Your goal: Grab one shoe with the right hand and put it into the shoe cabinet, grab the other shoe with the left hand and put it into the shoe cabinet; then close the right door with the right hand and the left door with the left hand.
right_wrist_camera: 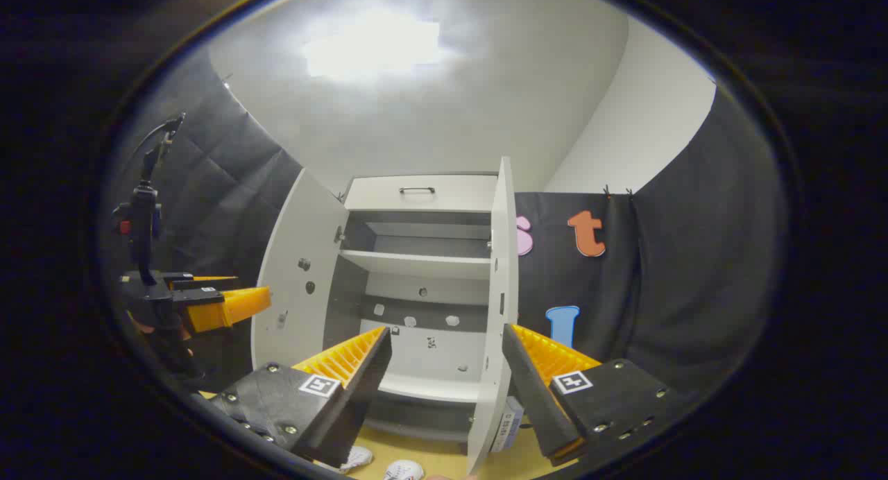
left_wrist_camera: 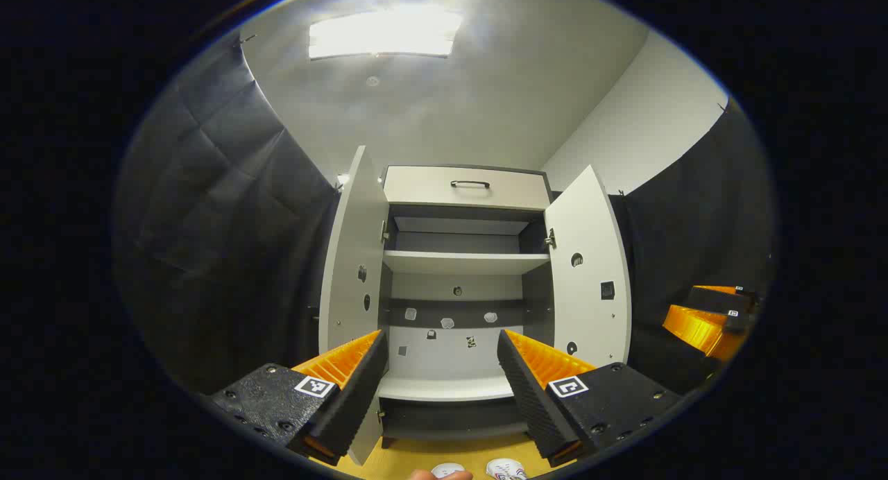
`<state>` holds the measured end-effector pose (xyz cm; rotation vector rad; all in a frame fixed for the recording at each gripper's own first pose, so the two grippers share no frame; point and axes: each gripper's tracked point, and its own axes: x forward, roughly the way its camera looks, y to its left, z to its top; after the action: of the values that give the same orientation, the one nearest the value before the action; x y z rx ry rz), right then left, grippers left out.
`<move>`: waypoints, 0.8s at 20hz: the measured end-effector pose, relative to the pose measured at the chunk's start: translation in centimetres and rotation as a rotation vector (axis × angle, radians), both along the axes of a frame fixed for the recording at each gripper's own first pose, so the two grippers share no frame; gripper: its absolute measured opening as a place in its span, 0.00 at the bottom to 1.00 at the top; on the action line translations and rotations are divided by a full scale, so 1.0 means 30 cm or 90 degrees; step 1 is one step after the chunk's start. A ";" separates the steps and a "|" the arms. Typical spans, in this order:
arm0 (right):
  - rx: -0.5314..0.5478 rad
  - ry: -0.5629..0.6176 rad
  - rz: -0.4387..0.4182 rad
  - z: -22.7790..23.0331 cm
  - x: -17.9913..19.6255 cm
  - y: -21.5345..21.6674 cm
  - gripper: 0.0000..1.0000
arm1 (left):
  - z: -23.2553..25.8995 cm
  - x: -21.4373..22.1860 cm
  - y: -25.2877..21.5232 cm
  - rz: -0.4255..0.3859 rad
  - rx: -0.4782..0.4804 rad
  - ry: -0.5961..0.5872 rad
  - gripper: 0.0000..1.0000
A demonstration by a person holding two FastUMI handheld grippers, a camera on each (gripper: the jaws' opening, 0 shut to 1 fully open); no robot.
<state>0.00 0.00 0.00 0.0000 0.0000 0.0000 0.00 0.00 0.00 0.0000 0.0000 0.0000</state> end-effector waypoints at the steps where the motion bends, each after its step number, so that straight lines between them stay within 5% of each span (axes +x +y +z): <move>1: 0.001 0.003 0.000 -0.015 0.003 0.004 0.95 | -0.010 0.003 -0.002 -0.002 0.002 0.002 0.96; 7: -0.016 0.058 0.008 -0.245 0.049 0.042 0.95 | -0.146 0.032 -0.009 -0.008 0.019 0.035 0.96; 16: 0.024 0.238 0.040 -0.859 0.066 0.143 0.96 | -0.473 0.056 -0.059 -0.040 0.031 0.103 0.96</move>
<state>1.98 4.30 -25.78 0.0382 0.3739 0.0623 1.69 -1.78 -14.20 0.0490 0.1621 -0.0626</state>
